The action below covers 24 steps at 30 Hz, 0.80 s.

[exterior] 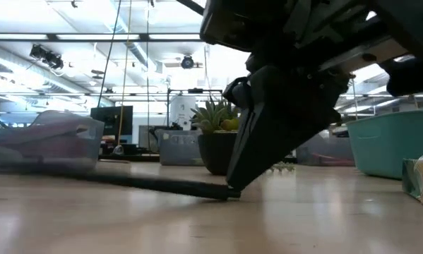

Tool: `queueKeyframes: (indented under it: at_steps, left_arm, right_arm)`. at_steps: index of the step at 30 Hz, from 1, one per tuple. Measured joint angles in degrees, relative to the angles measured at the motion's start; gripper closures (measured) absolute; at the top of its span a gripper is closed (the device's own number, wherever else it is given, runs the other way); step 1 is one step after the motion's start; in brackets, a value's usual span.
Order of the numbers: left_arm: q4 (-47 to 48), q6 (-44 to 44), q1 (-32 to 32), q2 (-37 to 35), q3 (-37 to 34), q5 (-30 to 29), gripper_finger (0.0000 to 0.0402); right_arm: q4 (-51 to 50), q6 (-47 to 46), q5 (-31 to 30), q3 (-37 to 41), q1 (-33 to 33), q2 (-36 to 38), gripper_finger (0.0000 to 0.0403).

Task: Sort crayons/erasers/pens/pencils in bins
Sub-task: Put the black pen into the left black bin

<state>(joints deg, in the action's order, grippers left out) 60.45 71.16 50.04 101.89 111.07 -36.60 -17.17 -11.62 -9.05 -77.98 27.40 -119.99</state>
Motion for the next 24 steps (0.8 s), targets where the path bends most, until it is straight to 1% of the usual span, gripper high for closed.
queueKeyframes:
  at_steps: [5,11,17,20,22,24]
  left_arm:
    - [0.0,0.0,0.0,0.0,0.0,0.0,0.0392]
    - [0.0,0.1,0.4,0.0,0.0,0.0,0.0377]
    - [-0.6,0.2,0.7,0.0,0.0,0.0,0.0387]
    - [-0.6,0.2,1.0,0.0,0.0,0.0,0.0393]
    - [-0.6,0.2,1.0,0.0,0.0,0.0,0.0394]
    - [-0.5,0.0,1.0,0.0,0.0,0.0,0.0391]
  right_arm:
    - [0.1,-0.4,-0.6,0.0,0.0,0.5,0.0395]
    - [-1.1,-2.4,-0.4,0.0,0.0,0.6,0.0395]
    - [-2.0,-2.3,-0.3,-0.1,-0.3,1.5,0.0394]
    - [-1.1,-2.3,-0.3,-0.1,-0.8,2.7,0.0379]
    - [-1.0,-1.8,-0.3,-0.1,-1.4,3.5,0.0358]
    - [1.0,-1.6,-0.5,-0.2,-1.9,3.6,0.0332]
